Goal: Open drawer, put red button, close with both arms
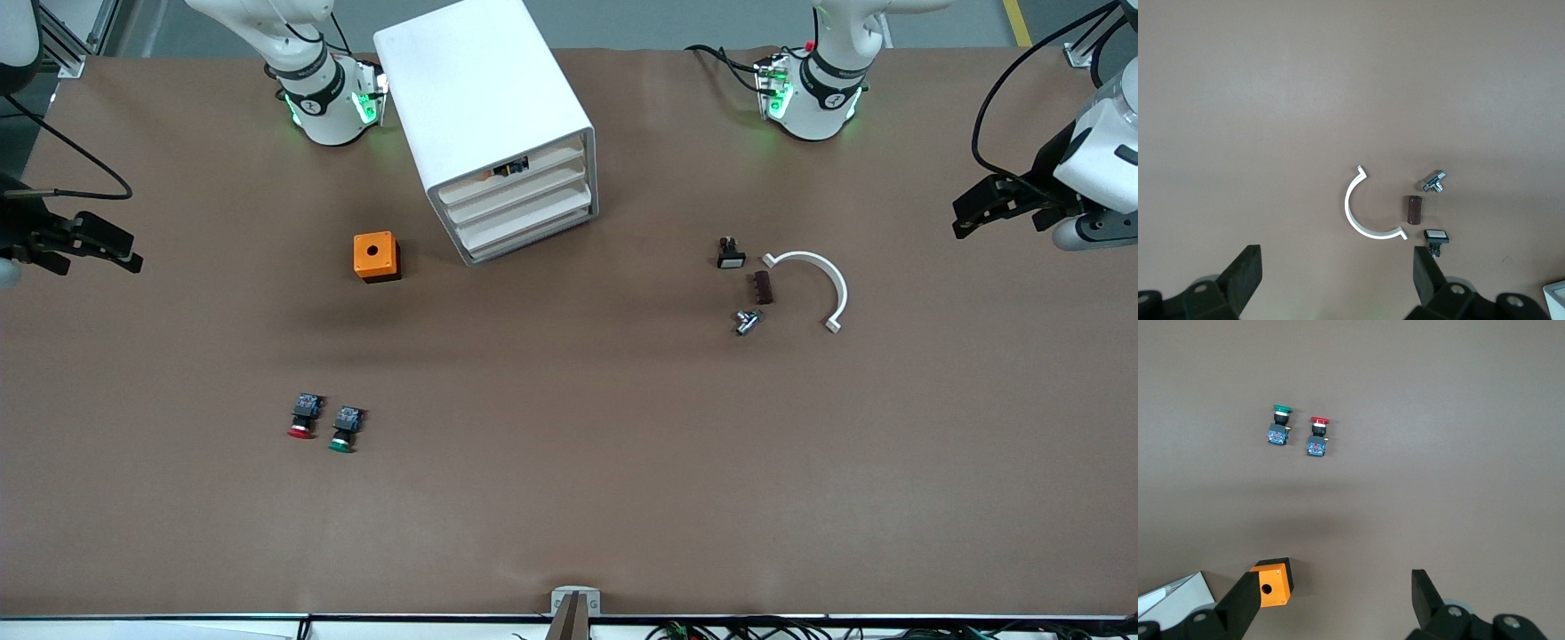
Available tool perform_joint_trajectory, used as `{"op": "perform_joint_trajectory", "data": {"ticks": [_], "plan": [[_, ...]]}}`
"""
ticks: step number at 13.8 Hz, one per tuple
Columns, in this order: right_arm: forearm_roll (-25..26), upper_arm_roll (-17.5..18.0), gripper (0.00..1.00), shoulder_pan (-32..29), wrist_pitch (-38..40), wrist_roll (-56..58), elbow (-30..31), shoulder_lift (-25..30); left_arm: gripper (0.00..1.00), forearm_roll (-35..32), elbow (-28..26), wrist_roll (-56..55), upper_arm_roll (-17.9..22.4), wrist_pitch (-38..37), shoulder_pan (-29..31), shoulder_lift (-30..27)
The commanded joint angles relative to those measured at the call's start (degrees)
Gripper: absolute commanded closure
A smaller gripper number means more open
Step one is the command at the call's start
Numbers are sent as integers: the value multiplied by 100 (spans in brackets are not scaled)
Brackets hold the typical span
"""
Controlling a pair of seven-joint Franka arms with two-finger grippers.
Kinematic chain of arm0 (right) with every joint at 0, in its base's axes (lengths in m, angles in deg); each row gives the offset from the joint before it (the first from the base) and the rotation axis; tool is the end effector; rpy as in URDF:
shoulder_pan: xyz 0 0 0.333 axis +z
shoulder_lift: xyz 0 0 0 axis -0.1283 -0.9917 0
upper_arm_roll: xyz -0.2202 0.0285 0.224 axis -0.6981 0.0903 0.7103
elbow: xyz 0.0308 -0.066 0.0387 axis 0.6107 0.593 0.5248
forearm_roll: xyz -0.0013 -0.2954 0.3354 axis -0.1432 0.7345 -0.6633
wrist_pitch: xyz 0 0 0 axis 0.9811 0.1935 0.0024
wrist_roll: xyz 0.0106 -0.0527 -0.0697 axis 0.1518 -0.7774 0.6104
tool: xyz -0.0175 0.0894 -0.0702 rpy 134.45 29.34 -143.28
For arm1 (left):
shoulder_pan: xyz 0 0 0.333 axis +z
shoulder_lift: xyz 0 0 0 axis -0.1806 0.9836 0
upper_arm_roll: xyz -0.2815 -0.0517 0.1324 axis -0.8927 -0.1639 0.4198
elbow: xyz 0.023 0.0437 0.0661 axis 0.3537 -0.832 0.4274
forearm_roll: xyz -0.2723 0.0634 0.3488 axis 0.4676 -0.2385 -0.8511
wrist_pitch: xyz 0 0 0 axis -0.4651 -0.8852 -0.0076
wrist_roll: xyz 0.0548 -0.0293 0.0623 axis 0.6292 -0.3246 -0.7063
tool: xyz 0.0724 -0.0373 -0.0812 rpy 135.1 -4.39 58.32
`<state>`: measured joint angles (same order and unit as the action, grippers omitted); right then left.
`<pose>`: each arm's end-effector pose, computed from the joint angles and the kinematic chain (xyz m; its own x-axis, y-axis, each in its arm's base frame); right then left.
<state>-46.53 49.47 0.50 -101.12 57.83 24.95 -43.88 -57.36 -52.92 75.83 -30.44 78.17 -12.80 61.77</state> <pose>0.6106 -0.0559 0.5695 0.9998 -0.0002 0.0185 0.0005 -0.9994 -0.0360 0.5909 -0.0457 0.6029 0.9978 0.0658 -0.0043 0.0656 -0.9971 -0.0387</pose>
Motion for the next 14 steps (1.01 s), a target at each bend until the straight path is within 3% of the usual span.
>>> {"op": "perform_joint_trajectory", "data": {"ticks": [1,8,14], "plan": [[-36,23,0,-16,33,-60,18,54,0,70,195,-48,-3,-148,-6,94],[-98,14,0,-25,-28,10,-26,-156,0,53,353,-171,-100,-166,-515,744],[-98,14,0,116,-246,-348,9,-797,0,403,792,-1346,-170,-140,-937,1938]]}}
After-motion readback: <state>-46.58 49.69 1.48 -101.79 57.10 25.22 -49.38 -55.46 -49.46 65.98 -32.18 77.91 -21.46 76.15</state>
